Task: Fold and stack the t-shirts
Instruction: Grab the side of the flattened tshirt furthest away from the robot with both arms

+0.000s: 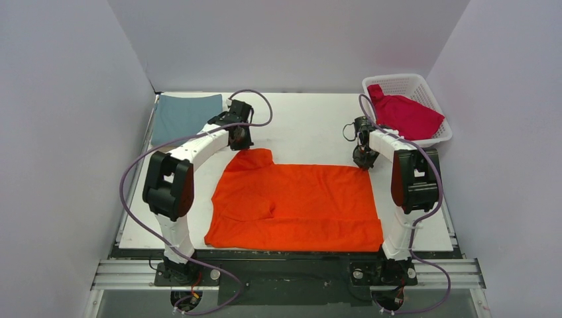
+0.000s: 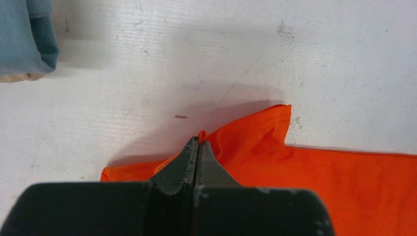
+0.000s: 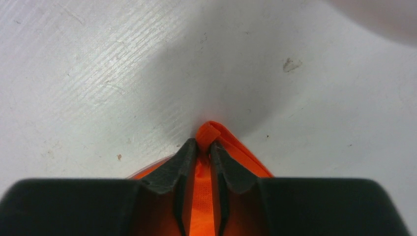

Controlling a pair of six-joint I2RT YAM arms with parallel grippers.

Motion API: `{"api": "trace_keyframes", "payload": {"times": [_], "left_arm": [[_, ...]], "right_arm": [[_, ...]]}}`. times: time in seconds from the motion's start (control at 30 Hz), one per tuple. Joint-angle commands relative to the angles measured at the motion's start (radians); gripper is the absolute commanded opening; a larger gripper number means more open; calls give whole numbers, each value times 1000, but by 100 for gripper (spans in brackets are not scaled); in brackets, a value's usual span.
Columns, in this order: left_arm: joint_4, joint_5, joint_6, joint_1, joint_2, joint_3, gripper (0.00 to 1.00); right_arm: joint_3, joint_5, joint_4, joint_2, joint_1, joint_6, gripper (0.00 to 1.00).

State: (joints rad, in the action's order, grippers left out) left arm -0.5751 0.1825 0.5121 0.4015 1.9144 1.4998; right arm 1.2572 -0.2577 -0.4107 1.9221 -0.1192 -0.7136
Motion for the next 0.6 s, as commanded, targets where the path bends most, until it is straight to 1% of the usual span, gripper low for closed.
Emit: {"api": "trace_keyframes", "payload": {"times": [0.0,0.03,0.07,0.2,0.4,0.57], "left_arm": [[39,20,10,15,-106,-39,0],[41,20,13,21,-117,-56,0],[42,23,15,24,-137,-63,0],[54,40,21,46,-209,-123,0],[42,64,50,73,-310,-211,0],[47,77,104,116,-432,-344,0]], "right_arm": [[24,-2,-53,-21,2,10,6],[24,0,-54,-30,1,14,4],[23,1,-55,-37,-1,17,0],[4,0,-59,-93,-13,32,0],[-93,-8,-61,-219,-40,34,0],[-192,-4,-64,-342,-61,39,0]]}}
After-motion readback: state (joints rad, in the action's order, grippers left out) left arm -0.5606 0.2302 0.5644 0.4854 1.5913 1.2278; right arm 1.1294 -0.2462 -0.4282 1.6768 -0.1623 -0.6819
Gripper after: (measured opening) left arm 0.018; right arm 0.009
